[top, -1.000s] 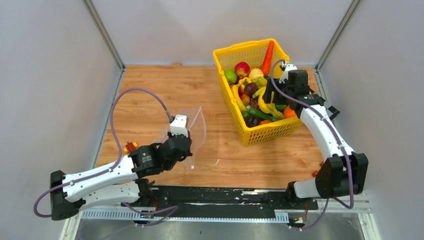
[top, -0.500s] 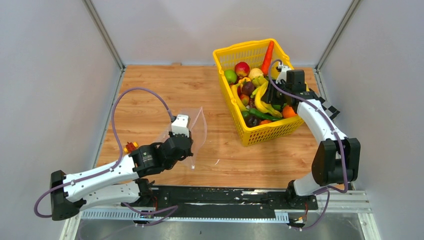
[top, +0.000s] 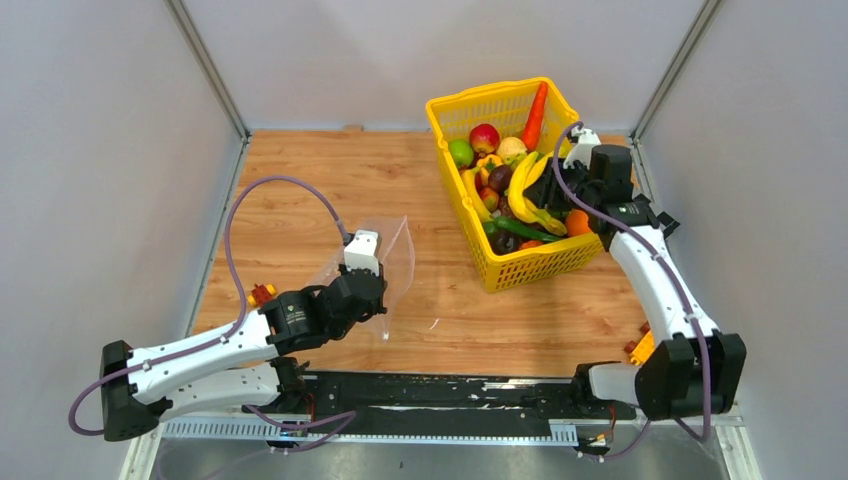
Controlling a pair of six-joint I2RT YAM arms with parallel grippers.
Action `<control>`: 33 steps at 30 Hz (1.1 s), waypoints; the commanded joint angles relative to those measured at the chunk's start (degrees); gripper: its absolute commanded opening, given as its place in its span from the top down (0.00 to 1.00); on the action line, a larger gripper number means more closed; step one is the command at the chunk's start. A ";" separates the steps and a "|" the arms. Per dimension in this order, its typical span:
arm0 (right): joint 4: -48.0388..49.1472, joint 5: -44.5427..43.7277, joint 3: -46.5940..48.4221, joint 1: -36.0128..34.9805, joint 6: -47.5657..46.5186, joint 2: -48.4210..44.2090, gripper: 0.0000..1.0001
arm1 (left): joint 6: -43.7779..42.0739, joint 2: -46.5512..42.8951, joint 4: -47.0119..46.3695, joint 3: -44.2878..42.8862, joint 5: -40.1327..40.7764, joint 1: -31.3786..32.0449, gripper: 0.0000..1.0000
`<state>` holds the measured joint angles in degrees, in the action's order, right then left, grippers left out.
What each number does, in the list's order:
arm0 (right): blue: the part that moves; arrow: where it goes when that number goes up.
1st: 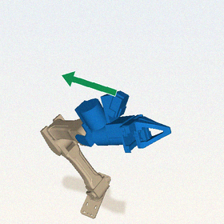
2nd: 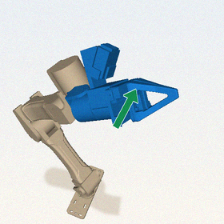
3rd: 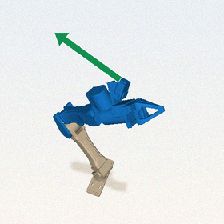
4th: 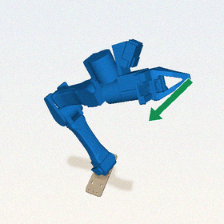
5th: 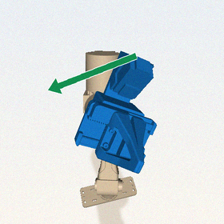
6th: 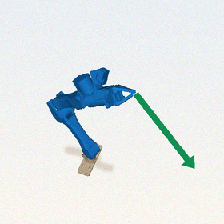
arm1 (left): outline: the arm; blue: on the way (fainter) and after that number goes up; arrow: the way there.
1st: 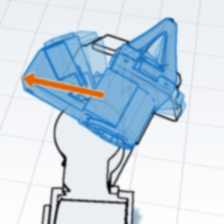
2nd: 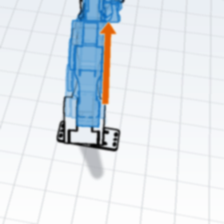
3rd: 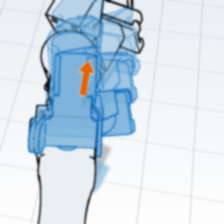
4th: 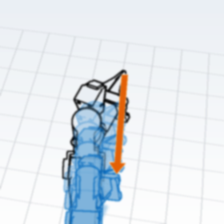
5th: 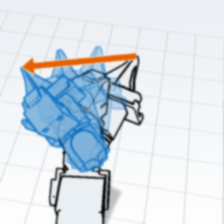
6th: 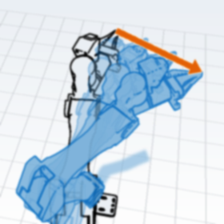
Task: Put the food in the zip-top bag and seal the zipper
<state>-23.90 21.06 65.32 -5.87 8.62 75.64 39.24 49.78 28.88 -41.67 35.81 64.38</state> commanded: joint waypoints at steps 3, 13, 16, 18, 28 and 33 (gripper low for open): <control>6.20 1.16 -1.92 -0.31 3.06 -8.30 0.94 | -0.47 0.14 -2.12 -0.25 -0.20 -0.31 1.00; 2.99 15.38 3.44 -0.30 6.68 -13.16 0.96 | -0.92 0.97 -3.00 -0.54 -1.37 -0.40 1.00; 7.19 24.16 2.33 -0.50 12.09 -15.44 0.96 | -1.01 1.56 -3.48 -0.56 -1.86 -0.46 1.00; 11.24 27.79 0.33 -1.07 16.25 -17.27 0.96 | -0.93 1.95 -3.73 -0.60 -2.03 -0.47 1.00; 10.69 26.78 -4.25 -16.65 17.75 -22.48 0.97 | -1.18 3.78 -4.58 -1.93 -3.14 -0.57 1.00; 5.46 18.57 -6.59 -26.46 15.26 -22.65 0.98 | -0.78 3.30 -4.77 -2.00 -3.36 -0.62 1.00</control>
<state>-15.68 46.24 60.40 -26.81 25.71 53.89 38.61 53.69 26.72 -41.67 32.42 64.03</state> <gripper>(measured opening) 0.328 0.009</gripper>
